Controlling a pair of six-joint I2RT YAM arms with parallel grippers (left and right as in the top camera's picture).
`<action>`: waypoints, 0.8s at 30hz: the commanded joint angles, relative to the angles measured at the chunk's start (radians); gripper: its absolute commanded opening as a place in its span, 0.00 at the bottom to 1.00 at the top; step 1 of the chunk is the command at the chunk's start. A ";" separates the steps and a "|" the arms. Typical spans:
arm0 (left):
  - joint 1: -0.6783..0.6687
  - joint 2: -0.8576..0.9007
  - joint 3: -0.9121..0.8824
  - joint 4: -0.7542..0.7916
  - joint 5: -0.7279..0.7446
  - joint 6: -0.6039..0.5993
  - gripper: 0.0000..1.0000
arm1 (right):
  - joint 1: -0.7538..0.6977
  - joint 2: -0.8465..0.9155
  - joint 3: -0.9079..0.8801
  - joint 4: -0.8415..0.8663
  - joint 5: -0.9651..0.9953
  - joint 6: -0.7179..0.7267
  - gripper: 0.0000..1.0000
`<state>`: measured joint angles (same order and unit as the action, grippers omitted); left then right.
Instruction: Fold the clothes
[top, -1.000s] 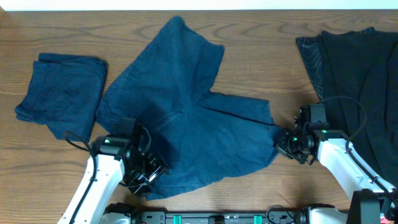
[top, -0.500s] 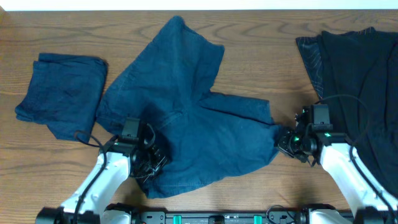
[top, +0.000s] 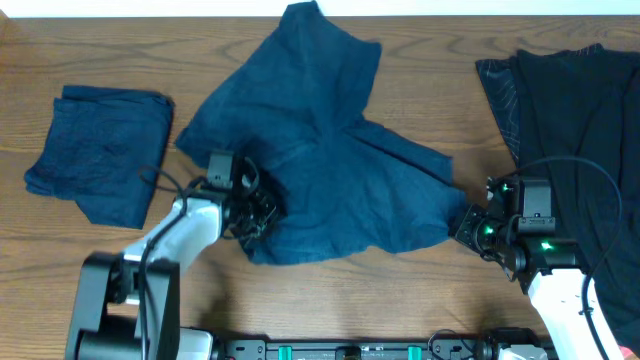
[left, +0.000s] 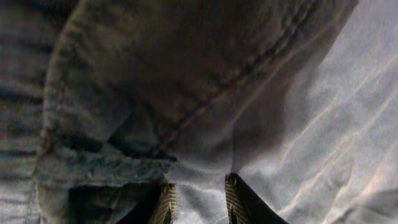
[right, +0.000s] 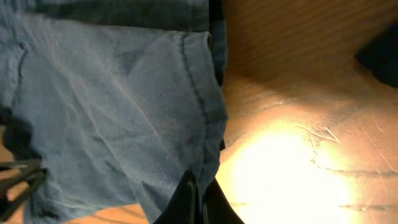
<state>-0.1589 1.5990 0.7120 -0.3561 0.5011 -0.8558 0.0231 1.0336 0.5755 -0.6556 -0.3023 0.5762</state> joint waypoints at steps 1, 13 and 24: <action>0.003 0.034 0.090 -0.090 -0.117 0.117 0.30 | -0.005 -0.007 0.000 -0.014 0.045 -0.016 0.01; 0.003 -0.105 0.201 -0.610 -0.178 0.215 0.31 | -0.005 -0.007 0.000 -0.014 0.070 -0.024 0.01; 0.002 -0.257 0.135 -0.716 -0.174 0.079 0.79 | -0.005 -0.007 0.000 -0.015 0.069 -0.032 0.01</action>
<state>-0.1589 1.3468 0.8867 -1.0729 0.3397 -0.7055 0.0231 1.0336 0.5755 -0.6685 -0.2459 0.5648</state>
